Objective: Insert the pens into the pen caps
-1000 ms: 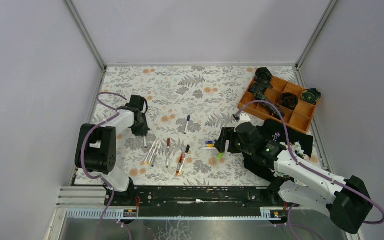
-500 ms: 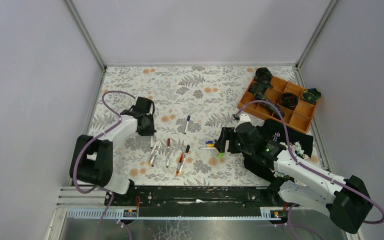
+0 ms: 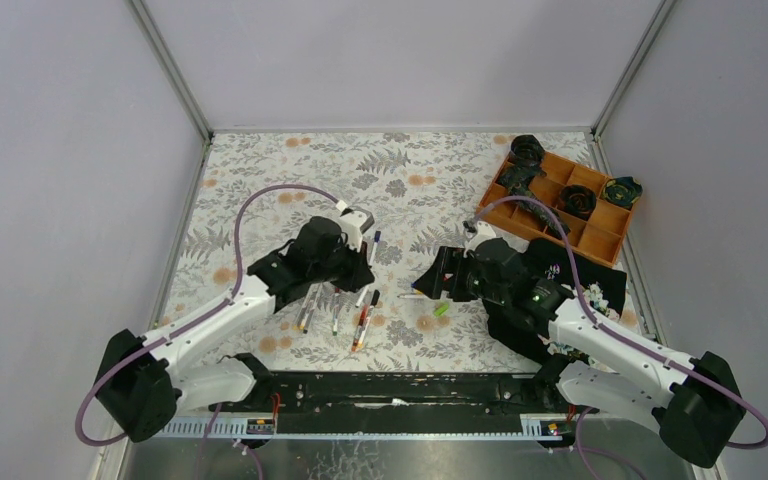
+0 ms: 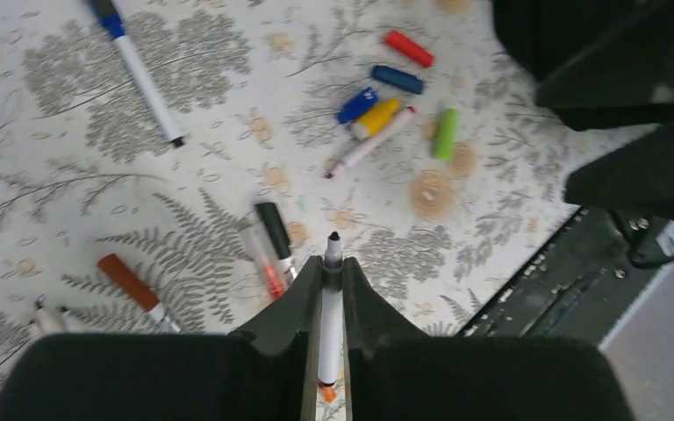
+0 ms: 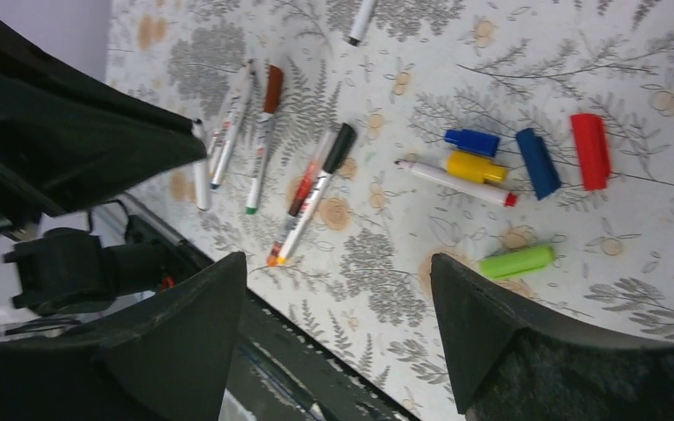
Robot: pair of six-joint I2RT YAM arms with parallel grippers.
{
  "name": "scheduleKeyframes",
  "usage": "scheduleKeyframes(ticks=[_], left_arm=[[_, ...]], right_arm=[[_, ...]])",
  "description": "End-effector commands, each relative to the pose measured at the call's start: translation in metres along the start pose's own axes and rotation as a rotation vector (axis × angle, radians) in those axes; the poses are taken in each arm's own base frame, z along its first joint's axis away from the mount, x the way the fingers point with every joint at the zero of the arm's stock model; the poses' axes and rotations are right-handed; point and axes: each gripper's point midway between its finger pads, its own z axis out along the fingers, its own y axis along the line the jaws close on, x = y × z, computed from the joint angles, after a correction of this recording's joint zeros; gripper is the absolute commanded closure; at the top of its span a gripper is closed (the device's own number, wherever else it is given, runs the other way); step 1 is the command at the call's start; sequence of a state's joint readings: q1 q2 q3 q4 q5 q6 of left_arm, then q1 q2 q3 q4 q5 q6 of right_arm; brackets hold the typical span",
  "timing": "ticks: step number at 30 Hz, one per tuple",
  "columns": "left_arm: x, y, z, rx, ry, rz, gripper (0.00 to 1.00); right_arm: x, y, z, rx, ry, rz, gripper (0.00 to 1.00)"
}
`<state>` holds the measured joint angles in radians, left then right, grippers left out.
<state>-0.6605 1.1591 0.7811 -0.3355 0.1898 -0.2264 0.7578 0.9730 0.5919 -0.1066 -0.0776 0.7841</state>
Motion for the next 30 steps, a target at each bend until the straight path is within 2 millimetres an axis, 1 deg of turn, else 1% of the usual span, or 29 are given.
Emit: scheduleKeyframes(ticks=[1, 3, 4, 5, 6, 8, 13, 15, 19, 23, 30], left_arm=[[-0.016, -0.052, -0.011, 0.234, -0.098, 0.046, 1.00], [-0.016, -0.068, -0.015, 0.297, -0.112, 0.040, 1.00], [-0.019, -0.072, -0.017, 0.310, -0.123, 0.026, 1.00], [-0.022, -0.073, -0.017, 0.310, -0.135, 0.003, 1.00], [-0.024, -0.074, -0.017, 0.308, -0.140, -0.021, 1.00], [-0.032, -0.077, -0.018, 0.314, -0.159, -0.059, 1.00], [-0.049, -0.081, -0.022, 0.312, -0.208, -0.144, 1.00], [-0.053, -0.086, -0.025, 0.337, -0.217, -0.153, 1.00], [-0.052, -0.091, -0.028, 0.362, -0.207, -0.180, 1.00], [-0.051, -0.092, -0.031, 0.371, -0.206, -0.203, 1.00], [-0.052, -0.095, -0.035, 0.389, -0.217, -0.241, 1.00]], right_arm=[[-0.037, 0.055, -0.013, -0.193, -0.086, 0.057, 0.19], [-0.039, 0.064, -0.014, -0.233, -0.083, 0.071, 0.21], [-0.038, 0.072, -0.015, -0.272, -0.070, 0.066, 0.26], [-0.039, 0.079, -0.016, -0.313, -0.068, 0.052, 0.31], [-0.039, 0.084, -0.018, -0.341, -0.068, 0.039, 0.33], [-0.038, 0.093, -0.021, -0.401, -0.071, 0.009, 0.33], [-0.028, 0.099, -0.022, -0.455, -0.031, -0.038, 0.32], [-0.025, 0.100, -0.020, -0.460, -0.022, -0.040, 0.35], [-0.022, 0.102, -0.013, -0.458, -0.018, -0.041, 0.41], [-0.020, 0.105, -0.006, -0.468, -0.011, -0.035, 0.50], [-0.015, 0.113, -0.001, -0.493, 0.003, -0.035, 0.55]])
